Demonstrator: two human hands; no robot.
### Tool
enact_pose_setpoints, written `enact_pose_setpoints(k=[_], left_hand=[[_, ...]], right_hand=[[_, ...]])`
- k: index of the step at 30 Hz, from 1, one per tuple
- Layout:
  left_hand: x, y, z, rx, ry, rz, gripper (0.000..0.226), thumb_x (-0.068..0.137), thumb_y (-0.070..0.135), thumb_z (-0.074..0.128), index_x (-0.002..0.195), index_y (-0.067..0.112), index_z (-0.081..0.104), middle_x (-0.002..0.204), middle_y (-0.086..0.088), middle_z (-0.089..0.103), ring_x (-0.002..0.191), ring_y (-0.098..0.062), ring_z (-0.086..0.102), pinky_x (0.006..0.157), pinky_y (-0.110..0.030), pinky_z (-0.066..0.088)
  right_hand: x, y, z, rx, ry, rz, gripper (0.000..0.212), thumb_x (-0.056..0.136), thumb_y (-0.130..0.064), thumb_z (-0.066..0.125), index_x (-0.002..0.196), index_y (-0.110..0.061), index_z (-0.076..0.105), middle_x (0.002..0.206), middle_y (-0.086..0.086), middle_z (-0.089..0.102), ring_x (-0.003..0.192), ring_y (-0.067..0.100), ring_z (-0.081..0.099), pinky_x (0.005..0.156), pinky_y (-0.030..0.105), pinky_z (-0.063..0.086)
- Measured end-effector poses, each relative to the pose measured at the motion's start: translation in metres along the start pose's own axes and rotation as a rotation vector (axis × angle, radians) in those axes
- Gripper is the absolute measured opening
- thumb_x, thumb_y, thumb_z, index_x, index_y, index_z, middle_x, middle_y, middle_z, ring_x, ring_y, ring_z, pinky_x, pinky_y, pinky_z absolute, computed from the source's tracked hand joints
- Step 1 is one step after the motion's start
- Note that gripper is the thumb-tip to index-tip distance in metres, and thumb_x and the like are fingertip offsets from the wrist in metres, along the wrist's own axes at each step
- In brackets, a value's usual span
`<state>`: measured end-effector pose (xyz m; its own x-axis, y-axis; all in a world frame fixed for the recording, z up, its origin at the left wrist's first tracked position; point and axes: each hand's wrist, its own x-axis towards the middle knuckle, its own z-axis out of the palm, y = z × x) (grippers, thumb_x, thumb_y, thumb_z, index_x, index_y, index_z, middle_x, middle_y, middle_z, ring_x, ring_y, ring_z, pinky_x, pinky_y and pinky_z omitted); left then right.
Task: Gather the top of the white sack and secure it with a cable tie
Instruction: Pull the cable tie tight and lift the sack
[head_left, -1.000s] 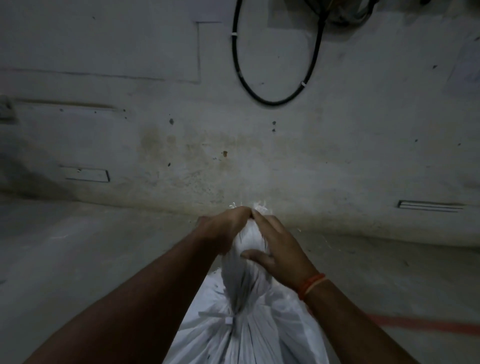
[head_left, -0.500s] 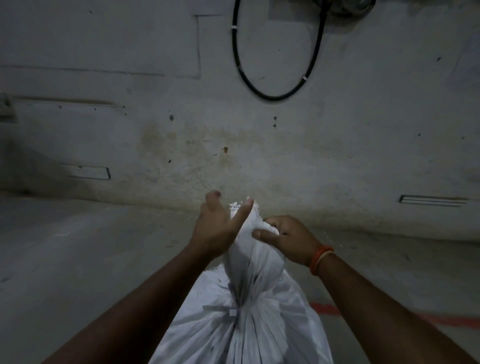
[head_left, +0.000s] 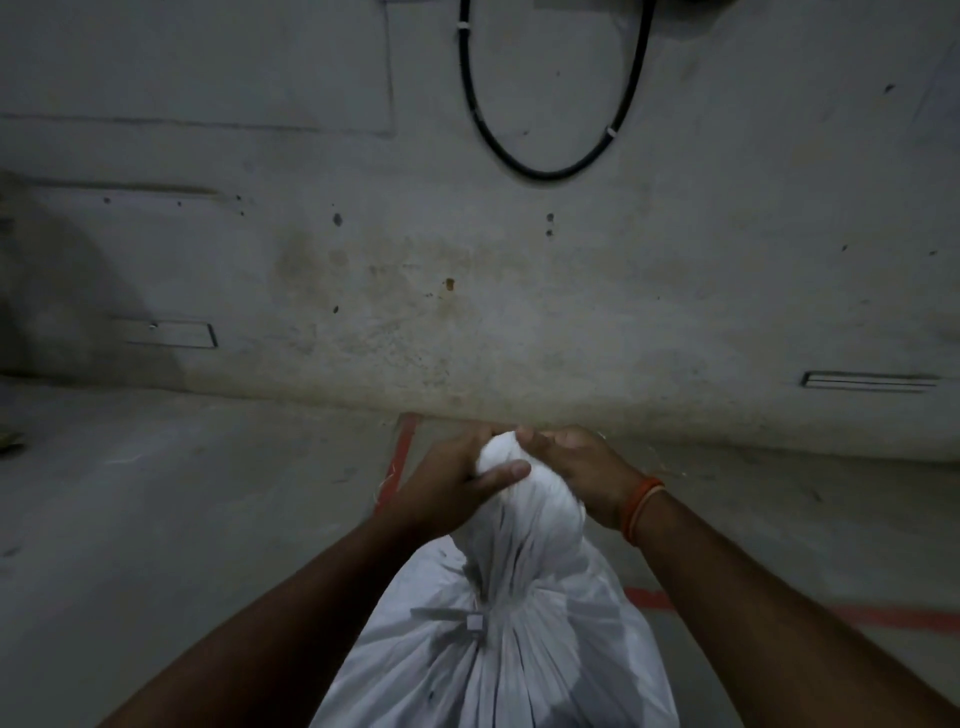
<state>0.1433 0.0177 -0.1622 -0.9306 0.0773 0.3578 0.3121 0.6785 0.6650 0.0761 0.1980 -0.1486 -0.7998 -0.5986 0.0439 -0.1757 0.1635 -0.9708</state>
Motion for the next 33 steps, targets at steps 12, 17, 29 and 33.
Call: enact_pose_setpoints(k=[12, 17, 29, 33], left_hand=[[0.022, 0.004, 0.004, -0.246, -0.028, -0.554, 0.042, 0.092, 0.054, 0.061, 0.068, 0.029, 0.038, 0.069, 0.005, 0.047, 0.066, -0.015, 0.054, 0.079, -0.040, 0.053], [0.025, -0.017, 0.016, -0.408, -0.283, -0.914, 0.085, 0.069, 0.079, 0.065, 0.120, 0.011, 0.059, 0.117, -0.021, 0.067, 0.105, -0.038, 0.068, 0.100, -0.050, 0.052], [-0.014, -0.032, 0.026, -0.036, -0.041, -0.583, 0.114, 0.067, 0.099, 0.031, 0.144, 0.016, 0.045, 0.140, -0.015, 0.057, 0.123, -0.030, 0.059, 0.106, -0.048, 0.048], [-0.066, -0.028, 0.039, -0.115, 0.164, -0.240, 0.107, 0.070, 0.076, 0.065, 0.156, 0.034, 0.017, 0.158, 0.011, 0.029, 0.137, -0.006, 0.036, 0.103, -0.012, 0.033]], right_hand=[[-0.035, 0.050, 0.023, 0.082, 0.285, -0.045, 0.088, 0.071, -0.046, 0.082, 0.144, -0.037, 0.035, 0.133, -0.013, 0.055, 0.116, 0.007, 0.061, 0.092, 0.033, 0.057], [-0.041, 0.072, 0.043, -0.003, 0.376, -0.078, 0.057, 0.083, -0.038, 0.075, 0.134, -0.034, 0.050, 0.128, -0.016, 0.061, 0.113, -0.002, 0.060, 0.097, 0.032, 0.054], [-0.008, 0.084, 0.052, 0.163, 0.692, 0.180, 0.046, 0.089, -0.043, 0.064, 0.075, 0.000, 0.071, 0.077, 0.020, 0.075, 0.066, 0.022, 0.071, 0.065, 0.037, 0.056], [-0.001, 0.082, 0.055, 0.185, 0.726, 0.274, 0.048, 0.088, -0.044, 0.064, 0.052, -0.013, 0.059, 0.049, 0.004, 0.059, 0.050, 0.018, 0.056, 0.057, 0.034, 0.047]])
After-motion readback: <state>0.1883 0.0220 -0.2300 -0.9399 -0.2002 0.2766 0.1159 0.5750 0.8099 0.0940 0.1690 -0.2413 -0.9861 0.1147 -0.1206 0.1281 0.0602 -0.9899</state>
